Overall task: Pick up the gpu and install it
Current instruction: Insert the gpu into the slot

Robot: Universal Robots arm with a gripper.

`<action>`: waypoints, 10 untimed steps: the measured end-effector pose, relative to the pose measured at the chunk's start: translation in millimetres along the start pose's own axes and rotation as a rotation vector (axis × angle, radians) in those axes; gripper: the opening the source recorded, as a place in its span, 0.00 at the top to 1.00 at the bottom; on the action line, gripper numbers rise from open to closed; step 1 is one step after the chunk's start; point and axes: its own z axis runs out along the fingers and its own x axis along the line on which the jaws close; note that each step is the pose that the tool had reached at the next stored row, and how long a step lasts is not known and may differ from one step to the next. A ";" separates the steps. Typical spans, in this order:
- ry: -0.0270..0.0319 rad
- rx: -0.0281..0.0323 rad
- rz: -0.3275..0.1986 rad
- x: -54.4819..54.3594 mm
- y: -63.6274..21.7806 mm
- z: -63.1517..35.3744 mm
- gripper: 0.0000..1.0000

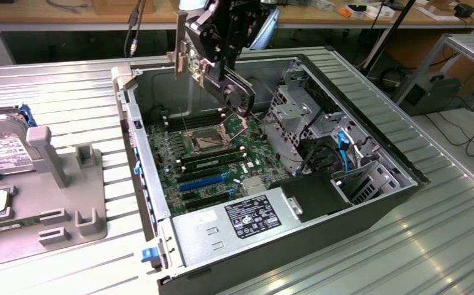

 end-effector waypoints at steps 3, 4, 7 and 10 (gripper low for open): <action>0.0008 -0.0004 -0.017 0.0 0.0 0.0 0.73; 0.0010 -0.0005 -0.023 0.0 0.0 0.0 0.73; 0.0019 -0.0009 -0.042 0.0 0.0 0.0 0.73; 0.0029 -0.0014 -0.064 0.0 0.0 0.0 0.73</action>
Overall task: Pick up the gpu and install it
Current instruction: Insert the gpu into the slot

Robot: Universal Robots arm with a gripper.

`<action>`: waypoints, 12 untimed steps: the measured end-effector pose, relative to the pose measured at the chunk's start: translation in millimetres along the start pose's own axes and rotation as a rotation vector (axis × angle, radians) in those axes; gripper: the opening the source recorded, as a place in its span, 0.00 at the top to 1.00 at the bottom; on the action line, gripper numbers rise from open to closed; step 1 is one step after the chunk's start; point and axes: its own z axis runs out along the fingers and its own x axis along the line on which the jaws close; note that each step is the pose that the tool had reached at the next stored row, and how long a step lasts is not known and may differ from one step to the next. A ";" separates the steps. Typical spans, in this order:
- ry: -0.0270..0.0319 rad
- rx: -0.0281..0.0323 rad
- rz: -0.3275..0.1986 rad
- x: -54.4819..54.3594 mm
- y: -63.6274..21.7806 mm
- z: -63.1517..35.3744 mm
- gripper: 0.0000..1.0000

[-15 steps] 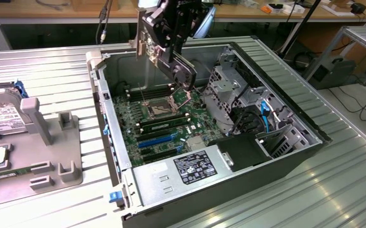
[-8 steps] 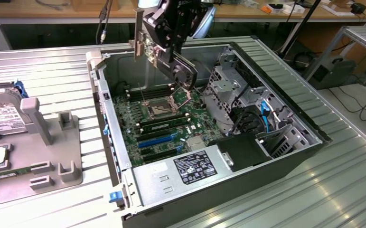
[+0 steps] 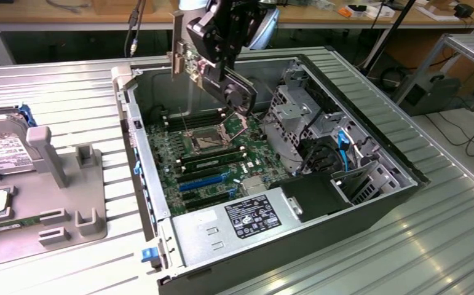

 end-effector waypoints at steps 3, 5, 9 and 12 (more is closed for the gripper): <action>0.0012 -0.0006 -0.027 0.0 0.0 0.0 0.73; 0.0017 -0.0009 -0.038 0.0 0.0 0.0 0.73; 0.0029 -0.0015 -0.063 0.0 0.0 0.0 0.73; 0.0039 -0.0020 -0.086 0.0 0.0 0.0 0.73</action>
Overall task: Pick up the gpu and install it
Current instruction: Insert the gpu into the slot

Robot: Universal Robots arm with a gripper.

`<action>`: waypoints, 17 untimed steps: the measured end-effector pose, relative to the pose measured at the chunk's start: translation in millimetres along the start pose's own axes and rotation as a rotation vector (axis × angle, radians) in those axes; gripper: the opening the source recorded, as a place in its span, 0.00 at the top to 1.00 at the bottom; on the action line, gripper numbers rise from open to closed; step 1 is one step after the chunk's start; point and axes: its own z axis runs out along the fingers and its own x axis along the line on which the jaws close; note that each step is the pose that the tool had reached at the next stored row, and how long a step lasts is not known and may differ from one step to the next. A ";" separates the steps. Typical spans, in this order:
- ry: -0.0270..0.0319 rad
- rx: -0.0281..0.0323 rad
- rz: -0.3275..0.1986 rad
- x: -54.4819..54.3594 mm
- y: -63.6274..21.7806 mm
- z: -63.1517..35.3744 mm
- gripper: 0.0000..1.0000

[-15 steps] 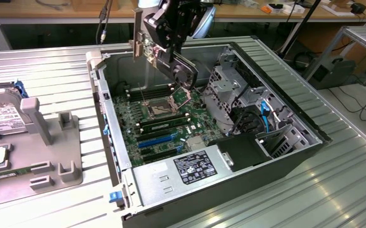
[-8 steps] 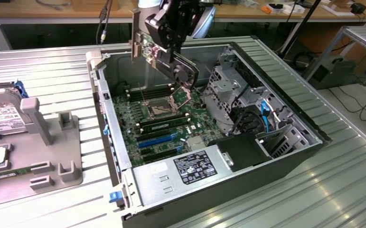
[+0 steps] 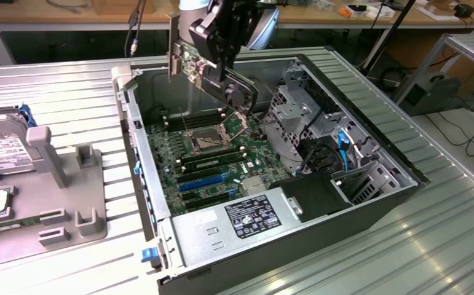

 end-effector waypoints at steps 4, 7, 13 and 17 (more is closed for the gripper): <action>0.0011 -0.0005 -0.024 0.0 0.0 0.0 0.73; 0.0021 -0.0010 -0.046 0.0 0.0 0.0 0.73; 0.0041 -0.0020 -0.091 0.0 0.0 0.0 0.73; 0.0056 -0.0028 -0.124 0.0 0.0 0.0 0.73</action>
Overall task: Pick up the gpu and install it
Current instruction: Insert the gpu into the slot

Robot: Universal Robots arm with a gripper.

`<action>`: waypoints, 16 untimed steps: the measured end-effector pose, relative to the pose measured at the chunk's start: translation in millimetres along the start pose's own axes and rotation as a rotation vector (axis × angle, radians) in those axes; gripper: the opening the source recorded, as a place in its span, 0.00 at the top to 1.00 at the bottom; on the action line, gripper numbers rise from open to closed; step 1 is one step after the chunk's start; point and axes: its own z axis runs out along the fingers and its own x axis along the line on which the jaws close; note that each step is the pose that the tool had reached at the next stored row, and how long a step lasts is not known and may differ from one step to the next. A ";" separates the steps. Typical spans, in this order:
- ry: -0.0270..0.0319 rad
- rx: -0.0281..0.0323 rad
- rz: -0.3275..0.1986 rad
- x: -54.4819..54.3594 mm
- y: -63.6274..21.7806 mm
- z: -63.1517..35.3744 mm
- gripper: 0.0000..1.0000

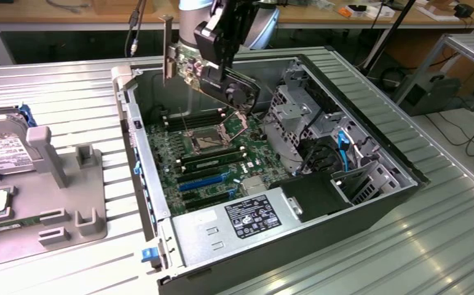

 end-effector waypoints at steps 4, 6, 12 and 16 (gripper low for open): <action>0.0012 -0.0006 -0.026 0.0 0.0 0.0 0.73; 0.0020 -0.0010 -0.044 0.0 0.0 0.0 0.73; 0.0037 -0.0018 -0.080 0.0 0.0 0.0 0.73; 0.0052 -0.0025 -0.114 0.0 0.0 0.0 0.73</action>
